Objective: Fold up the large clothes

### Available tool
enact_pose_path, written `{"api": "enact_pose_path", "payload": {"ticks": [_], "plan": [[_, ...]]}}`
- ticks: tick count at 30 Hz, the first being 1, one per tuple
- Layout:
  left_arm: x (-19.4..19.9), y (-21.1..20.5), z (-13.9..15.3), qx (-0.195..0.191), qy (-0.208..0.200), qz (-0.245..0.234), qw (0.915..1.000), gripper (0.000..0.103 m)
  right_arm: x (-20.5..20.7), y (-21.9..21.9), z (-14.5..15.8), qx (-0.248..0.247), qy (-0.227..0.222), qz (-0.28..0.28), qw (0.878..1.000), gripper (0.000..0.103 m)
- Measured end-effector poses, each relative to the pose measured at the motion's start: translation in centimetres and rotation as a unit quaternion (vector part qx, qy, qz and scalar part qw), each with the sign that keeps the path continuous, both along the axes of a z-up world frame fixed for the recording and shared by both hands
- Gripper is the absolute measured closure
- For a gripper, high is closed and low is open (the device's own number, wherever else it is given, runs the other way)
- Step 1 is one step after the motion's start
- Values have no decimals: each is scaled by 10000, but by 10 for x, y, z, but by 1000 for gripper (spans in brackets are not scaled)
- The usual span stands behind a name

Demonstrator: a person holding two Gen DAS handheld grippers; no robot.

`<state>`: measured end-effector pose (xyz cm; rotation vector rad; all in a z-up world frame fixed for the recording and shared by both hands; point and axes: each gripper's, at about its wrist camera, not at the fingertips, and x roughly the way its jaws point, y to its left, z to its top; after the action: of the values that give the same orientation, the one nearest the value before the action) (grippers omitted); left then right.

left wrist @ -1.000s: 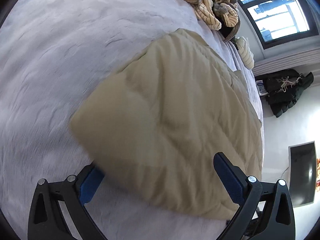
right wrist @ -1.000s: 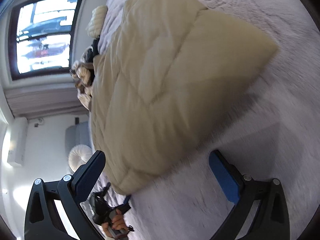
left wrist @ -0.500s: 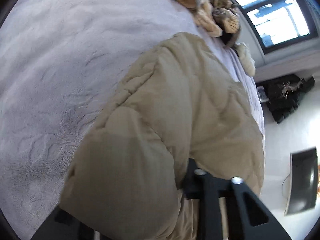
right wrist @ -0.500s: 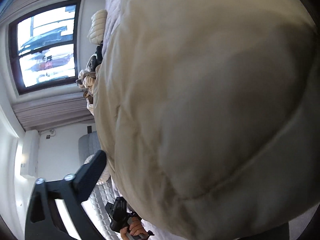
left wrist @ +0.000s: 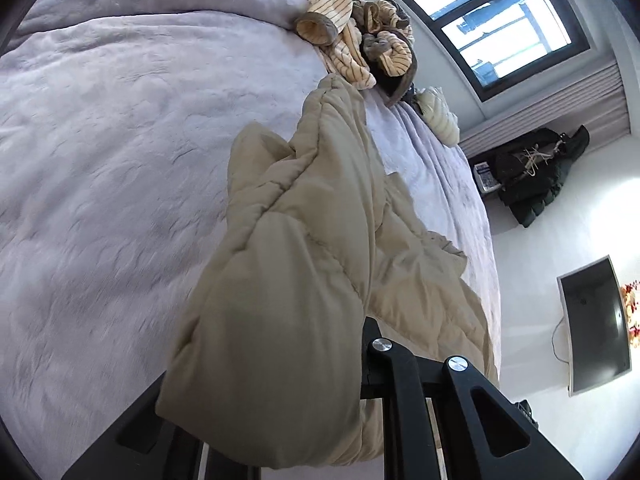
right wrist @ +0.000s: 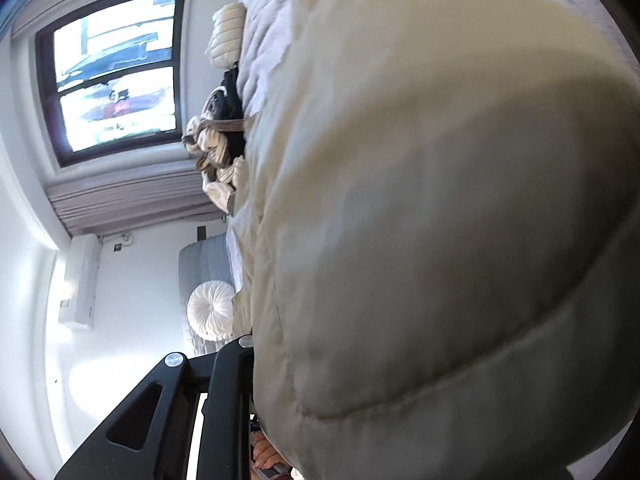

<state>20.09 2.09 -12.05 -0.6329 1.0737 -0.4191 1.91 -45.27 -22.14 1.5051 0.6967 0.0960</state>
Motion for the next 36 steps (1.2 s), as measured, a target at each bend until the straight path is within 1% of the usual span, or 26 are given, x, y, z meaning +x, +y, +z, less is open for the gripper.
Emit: {"api": "enact_pose_path", "payload": {"ticks": [3,6,10,13,15,17,20,23,27,28,29,30,31,32,33,34,35,36], "plan": [[-30,16,6,-79,37,-94,9999,85,-22,12,7,-85,6,80,9999,79],[-60,34,6,-84,116,-252,9996,85,-49,27,10,-61,32,93,9999,79],[-101,60,1,-155,358,-396,9985,85,-92,52,9,-60,122,76,9999,79],[-130,80,-5,-172,539,-458,9973,85,-124,71,7,32,229,-13,9997,79],[-146,93,-9,-140,658,-513,9964,85,-144,77,6,11,296,-34,9996,79],[-160,103,-13,-16,696,-621,9956,85,-164,85,2,31,395,-68,9992,79],[-176,113,-27,136,828,-794,9933,85,-184,109,-16,-56,602,-79,9981,79],[-183,118,-42,147,926,-845,9920,85,-184,110,-26,-32,707,-155,9974,78],[-188,125,-55,63,1092,-780,9909,84,-180,108,-35,-63,802,-72,9967,68],[-191,126,-56,107,1152,-767,9903,81,-180,107,-36,-86,860,-37,9963,65],[-191,127,-57,168,1190,-748,9899,75,-180,106,-37,-100,917,-19,9957,64],[-192,129,-56,257,1233,-713,9895,65,-181,106,-36,-119,959,-21,9953,61],[-194,133,-55,402,1303,-638,9886,57,-181,106,-34,-162,1025,-23,9946,59],[-194,136,-55,508,1356,-561,9879,41,-181,106,-32,-215,1080,-19,9939,59],[-197,144,-53,643,1401,-393,9873,35,-181,107,-30,-278,1155,-10,9929,55],[-199,152,-51,695,1405,-265,9873,35,-181,108,-29,-315,1220,6,9920,52],[-199,156,-49,741,1436,-234,9866,35,-181,109,-27,-343,1303,45,9909,50],[-200,160,-47,843,1463,-218,9854,35,-181,110,-26,-367,1379,86,9897,44]]}}
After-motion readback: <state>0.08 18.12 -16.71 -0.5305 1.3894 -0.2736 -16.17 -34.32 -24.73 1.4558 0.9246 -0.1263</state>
